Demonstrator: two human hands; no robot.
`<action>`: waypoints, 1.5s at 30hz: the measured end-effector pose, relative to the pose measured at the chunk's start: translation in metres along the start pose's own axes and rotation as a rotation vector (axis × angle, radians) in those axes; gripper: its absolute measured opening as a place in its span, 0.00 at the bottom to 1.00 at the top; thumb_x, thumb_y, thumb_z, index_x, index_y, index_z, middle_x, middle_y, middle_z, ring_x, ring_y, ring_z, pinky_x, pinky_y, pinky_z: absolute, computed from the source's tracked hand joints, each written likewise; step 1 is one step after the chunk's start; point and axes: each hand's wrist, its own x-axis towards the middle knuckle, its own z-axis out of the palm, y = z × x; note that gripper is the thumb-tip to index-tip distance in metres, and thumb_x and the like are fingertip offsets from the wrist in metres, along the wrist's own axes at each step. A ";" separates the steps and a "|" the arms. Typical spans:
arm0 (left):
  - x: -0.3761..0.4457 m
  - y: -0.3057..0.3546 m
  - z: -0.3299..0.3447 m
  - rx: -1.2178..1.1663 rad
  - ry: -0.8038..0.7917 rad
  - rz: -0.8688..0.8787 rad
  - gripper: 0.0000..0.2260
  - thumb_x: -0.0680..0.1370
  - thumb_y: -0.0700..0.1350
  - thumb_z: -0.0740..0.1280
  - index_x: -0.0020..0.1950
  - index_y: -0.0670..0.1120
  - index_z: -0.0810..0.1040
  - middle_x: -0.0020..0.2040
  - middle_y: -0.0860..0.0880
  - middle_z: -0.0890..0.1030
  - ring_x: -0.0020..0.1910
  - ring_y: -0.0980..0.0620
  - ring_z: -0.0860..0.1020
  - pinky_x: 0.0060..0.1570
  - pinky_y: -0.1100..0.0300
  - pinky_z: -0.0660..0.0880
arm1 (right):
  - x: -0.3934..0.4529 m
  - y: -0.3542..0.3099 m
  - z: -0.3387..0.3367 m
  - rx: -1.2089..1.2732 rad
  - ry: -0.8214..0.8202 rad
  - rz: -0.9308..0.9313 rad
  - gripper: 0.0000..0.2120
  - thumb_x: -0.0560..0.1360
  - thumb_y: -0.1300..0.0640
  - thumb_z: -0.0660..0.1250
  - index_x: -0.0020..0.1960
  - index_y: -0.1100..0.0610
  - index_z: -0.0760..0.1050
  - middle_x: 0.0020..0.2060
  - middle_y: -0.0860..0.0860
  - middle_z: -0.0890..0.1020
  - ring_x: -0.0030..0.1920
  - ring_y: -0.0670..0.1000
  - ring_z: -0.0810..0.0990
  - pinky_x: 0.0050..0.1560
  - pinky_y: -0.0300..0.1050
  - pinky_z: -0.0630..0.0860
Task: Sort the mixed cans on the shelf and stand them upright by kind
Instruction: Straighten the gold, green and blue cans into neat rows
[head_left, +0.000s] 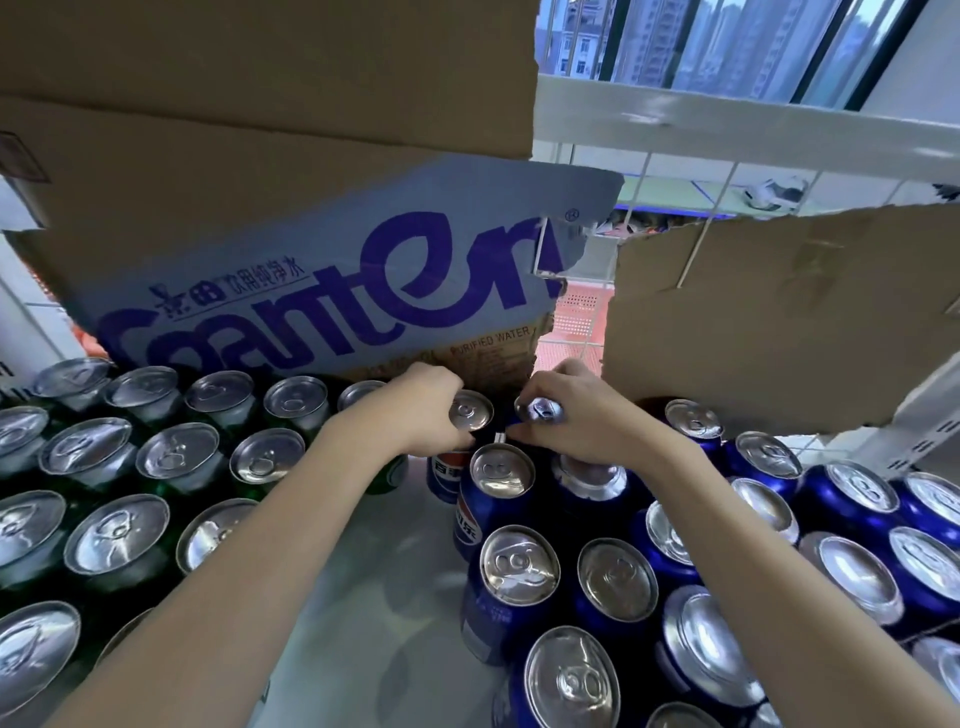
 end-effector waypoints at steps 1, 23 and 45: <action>0.000 0.001 0.000 0.004 0.011 -0.022 0.13 0.72 0.52 0.71 0.47 0.45 0.74 0.47 0.47 0.77 0.45 0.49 0.76 0.38 0.60 0.69 | 0.000 0.000 0.001 -0.007 0.017 0.032 0.18 0.69 0.46 0.73 0.54 0.51 0.74 0.54 0.51 0.65 0.50 0.51 0.73 0.53 0.42 0.70; -0.006 0.015 0.023 -0.144 0.232 -0.084 0.16 0.74 0.46 0.68 0.61 0.43 0.76 0.58 0.44 0.71 0.59 0.43 0.72 0.58 0.52 0.70 | 0.004 -0.004 0.002 -0.157 -0.014 0.099 0.21 0.73 0.55 0.69 0.63 0.59 0.70 0.59 0.56 0.64 0.52 0.56 0.72 0.52 0.43 0.70; -0.048 0.031 0.030 -0.356 0.259 -0.099 0.26 0.73 0.57 0.68 0.67 0.50 0.67 0.64 0.49 0.70 0.61 0.50 0.71 0.61 0.53 0.69 | -0.056 -0.001 -0.001 -0.190 0.064 0.172 0.35 0.69 0.38 0.68 0.71 0.50 0.61 0.63 0.51 0.69 0.60 0.54 0.72 0.54 0.46 0.71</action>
